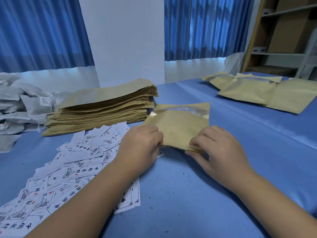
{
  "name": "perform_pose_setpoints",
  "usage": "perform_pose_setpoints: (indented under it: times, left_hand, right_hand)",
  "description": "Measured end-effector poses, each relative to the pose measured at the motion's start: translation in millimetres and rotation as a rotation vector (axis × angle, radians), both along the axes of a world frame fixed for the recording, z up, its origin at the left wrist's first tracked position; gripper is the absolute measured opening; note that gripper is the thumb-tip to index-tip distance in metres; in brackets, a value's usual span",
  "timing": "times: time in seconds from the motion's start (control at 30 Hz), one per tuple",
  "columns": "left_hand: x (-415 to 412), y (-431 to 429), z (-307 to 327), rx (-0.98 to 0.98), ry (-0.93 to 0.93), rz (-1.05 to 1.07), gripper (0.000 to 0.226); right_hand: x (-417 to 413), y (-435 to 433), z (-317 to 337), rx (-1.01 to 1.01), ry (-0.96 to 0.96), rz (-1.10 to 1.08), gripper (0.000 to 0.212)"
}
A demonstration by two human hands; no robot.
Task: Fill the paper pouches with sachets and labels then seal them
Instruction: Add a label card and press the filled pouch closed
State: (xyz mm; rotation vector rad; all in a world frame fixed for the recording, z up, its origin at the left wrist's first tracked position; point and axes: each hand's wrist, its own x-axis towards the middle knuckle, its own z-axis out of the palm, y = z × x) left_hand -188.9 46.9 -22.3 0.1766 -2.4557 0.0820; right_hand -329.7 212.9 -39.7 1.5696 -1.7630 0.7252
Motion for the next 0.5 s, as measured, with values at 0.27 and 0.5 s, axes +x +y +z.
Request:
perform_pose_setpoints:
  times: [0.27,0.5]
  left_hand:
    - [-3.1,10.1,1.5,-0.059,-0.015,-0.038,0.016]
    - [-3.8,11.2,1.5,-0.038,-0.027,-0.065,0.026]
  right_hand:
    - [-1.3,0.2,-1.2,-0.026,0.116,0.002,0.011]
    - [2.1,-1.1,-0.4,0.056,0.088,0.028,0.009]
